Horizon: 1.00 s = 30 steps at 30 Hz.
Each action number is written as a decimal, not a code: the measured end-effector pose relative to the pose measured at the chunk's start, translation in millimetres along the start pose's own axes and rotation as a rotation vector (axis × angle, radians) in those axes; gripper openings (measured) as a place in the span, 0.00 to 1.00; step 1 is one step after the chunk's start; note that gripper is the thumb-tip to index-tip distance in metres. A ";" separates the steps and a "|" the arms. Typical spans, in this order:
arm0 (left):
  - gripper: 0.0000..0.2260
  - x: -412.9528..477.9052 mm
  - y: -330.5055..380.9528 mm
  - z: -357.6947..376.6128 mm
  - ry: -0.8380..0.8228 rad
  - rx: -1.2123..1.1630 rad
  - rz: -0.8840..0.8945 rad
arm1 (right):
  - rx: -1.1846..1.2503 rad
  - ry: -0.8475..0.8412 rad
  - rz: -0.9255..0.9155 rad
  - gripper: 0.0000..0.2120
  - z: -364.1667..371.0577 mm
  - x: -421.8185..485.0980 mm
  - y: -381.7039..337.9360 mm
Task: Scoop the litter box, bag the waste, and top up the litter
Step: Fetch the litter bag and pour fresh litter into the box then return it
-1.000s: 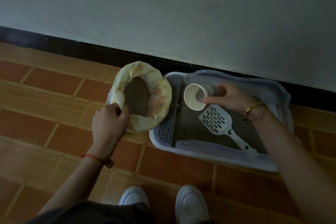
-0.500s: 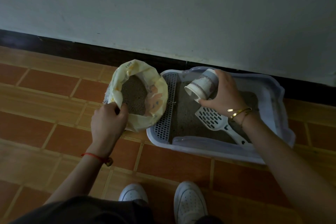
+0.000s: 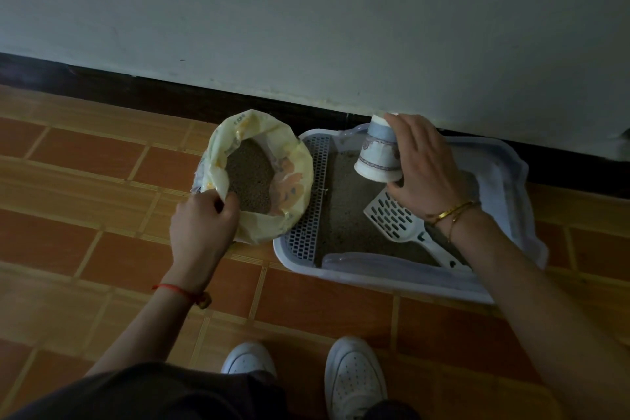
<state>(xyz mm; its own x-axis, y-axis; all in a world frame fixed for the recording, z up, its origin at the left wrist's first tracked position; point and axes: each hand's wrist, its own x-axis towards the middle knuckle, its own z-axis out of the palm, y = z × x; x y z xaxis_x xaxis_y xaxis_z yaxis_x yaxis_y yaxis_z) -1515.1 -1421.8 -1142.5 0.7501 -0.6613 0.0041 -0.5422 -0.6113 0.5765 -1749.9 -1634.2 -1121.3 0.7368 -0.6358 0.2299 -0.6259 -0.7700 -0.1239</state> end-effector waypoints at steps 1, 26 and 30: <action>0.20 -0.3 0.0 -0.2 0.000 0.002 -0.001 | -0.033 0.003 -0.019 0.44 -1.4 0.5 -0.6; 0.16 0.4 -19.8 -18.7 -0.043 -0.088 0.024 | 0.093 -0.340 -0.300 0.43 54.6 87.5 -158.7; 0.18 0.1 -21.2 -17.1 -0.067 -0.120 0.001 | -0.095 -0.365 -0.370 0.42 87.2 97.2 -172.3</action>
<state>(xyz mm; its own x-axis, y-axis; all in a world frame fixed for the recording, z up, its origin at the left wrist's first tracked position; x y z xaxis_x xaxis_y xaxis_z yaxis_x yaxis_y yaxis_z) -1497.1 -1401.4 -1140.7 0.7202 -0.6921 -0.0477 -0.4907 -0.5568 0.6702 -1548.1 -1568.0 -1161.8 0.9433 -0.3127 -0.1117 -0.3153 -0.9490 -0.0062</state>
